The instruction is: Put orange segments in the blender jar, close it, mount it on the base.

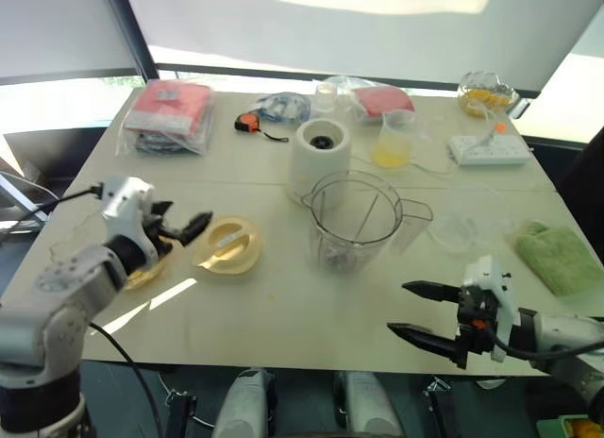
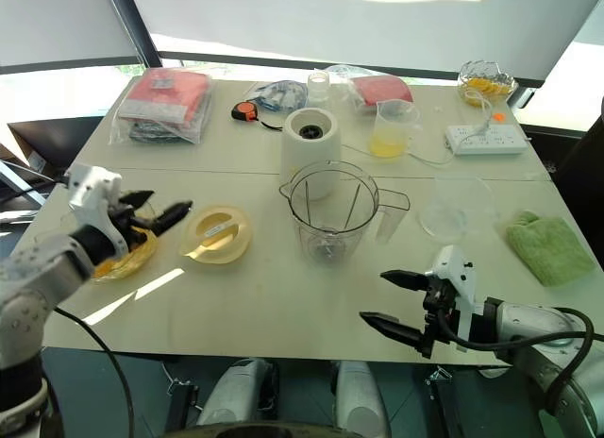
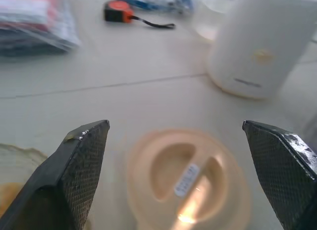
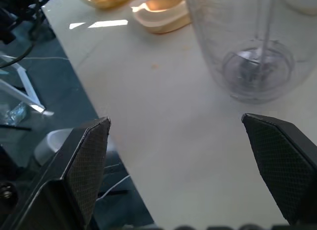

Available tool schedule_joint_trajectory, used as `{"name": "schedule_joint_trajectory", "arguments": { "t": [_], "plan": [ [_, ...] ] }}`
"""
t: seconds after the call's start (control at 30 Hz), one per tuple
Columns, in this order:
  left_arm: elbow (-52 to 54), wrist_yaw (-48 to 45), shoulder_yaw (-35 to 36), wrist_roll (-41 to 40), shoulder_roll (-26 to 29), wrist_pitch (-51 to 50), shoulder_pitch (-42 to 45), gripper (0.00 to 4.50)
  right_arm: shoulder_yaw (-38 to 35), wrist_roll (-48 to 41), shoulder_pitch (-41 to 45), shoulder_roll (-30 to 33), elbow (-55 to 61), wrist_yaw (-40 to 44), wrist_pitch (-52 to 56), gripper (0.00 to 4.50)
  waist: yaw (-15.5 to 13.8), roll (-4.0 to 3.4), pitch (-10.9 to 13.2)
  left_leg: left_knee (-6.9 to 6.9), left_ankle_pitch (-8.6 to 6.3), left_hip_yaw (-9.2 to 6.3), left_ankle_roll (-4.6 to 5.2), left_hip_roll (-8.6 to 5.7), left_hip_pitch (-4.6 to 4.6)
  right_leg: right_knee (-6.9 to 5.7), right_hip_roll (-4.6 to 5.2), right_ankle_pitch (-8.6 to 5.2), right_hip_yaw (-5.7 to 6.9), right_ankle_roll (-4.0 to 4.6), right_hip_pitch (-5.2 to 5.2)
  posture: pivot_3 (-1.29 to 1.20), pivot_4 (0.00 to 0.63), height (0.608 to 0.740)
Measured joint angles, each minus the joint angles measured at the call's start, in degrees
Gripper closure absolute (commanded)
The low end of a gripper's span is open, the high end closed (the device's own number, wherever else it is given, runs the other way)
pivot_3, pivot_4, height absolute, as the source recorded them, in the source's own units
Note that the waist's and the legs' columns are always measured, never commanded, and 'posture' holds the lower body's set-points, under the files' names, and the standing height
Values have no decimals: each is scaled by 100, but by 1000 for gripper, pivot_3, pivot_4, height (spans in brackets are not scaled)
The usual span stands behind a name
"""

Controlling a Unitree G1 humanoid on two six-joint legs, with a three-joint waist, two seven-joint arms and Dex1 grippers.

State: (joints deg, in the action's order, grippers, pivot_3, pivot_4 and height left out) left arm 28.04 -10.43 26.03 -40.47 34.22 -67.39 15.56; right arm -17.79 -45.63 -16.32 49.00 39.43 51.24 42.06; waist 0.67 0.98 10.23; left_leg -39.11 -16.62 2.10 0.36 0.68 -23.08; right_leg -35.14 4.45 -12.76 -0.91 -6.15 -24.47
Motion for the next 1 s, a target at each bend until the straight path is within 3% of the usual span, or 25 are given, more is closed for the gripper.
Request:
{"name": "schedule_joint_trajectory", "arguments": {
  "t": [0.17, 0.33, 0.67, 1.0],
  "plan": [
    [-721, 654, 411, 98, -8, -1102, 955, 12, -360, -531, 241, 333, 232, -62, 340, 0, -38, 40, 12, -3, 4, -18, -6, -7, -2, -8, -5, 0, 10, 0, 3, 0, 150, 740],
    [-1796, 1377, 380, 943, 137, -1971, 1878, 12, -537, -804, 157, 389, 556, -286, 471, 0, -115, 60, 2, -1, 5, -24, -8, -12, 2, -6, -9, 0, 12, 1, 10, 0, 150, 740],
    [-3357, 1944, 649, 2043, -598, -1660, 2447, 12, -361, -742, 140, 381, 548, -589, 488, 0, -141, 74, 1, -2, 7, -27, -13, -9, -1, -6, 7, 1, 14, 1, 9, 0, 150, 740],
    [-4797, 1860, 731, 2340, -749, -366, 2560, 12, -252, -651, 291, 373, 520, -788, 482, 0, -142, 77, 0, -1, 8, -25, -15, -8, -2, -7, 21, 4, 19, 4, 7, 0, 150, 740]
  ]
}}
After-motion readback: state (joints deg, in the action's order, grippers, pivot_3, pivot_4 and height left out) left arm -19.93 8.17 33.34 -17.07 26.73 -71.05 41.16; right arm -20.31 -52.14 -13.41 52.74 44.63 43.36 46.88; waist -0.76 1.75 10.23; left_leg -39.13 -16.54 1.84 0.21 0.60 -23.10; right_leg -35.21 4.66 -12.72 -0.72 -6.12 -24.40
